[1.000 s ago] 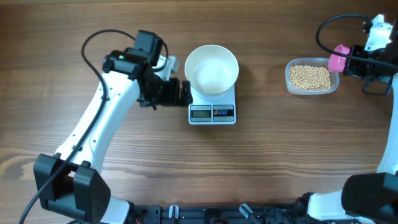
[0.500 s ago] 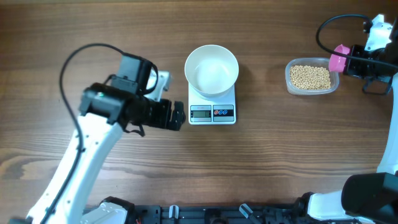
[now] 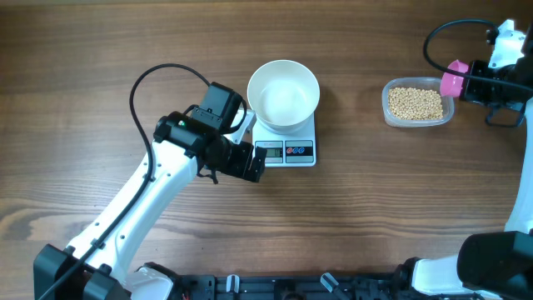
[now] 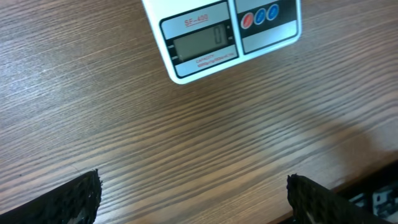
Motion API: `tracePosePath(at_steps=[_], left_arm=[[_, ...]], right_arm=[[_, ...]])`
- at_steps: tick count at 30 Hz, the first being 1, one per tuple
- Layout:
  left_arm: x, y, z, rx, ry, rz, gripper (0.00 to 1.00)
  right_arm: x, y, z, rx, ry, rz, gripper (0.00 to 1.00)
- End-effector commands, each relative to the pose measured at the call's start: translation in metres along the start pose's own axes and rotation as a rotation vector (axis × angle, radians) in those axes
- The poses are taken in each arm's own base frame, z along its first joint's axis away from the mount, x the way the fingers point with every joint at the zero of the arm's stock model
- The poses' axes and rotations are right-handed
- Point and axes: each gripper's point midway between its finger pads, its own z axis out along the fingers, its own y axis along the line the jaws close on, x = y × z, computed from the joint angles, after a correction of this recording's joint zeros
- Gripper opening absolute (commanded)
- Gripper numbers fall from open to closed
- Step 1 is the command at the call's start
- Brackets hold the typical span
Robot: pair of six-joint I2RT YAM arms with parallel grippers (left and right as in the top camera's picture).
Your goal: Scoop item into bowl and weigh 150g on scale
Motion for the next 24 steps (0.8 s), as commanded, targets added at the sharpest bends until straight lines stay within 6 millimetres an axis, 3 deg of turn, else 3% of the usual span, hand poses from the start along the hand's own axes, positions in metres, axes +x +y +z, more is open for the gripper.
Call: tracePosePath(at_steps=[1, 6, 24], left_arm=[[-0.004, 0.010, 0.001, -0.033, -0.009, -0.044, 1.00], [-0.006, 0.021, 0.000, -0.048, -0.018, -0.079, 1.00], [-0.007, 0.024, -0.001, -0.067, -0.024, -0.091, 1.00]], right_arm=[[0.002, -0.002, 0.006, 0.008, 0.021, 0.001, 0.04], [0.003, -0.001, 0.006, 0.007, 0.025, 0.003, 0.04], [0.003, 0.002, 0.006, -0.016, 0.023, -0.024, 0.04]])
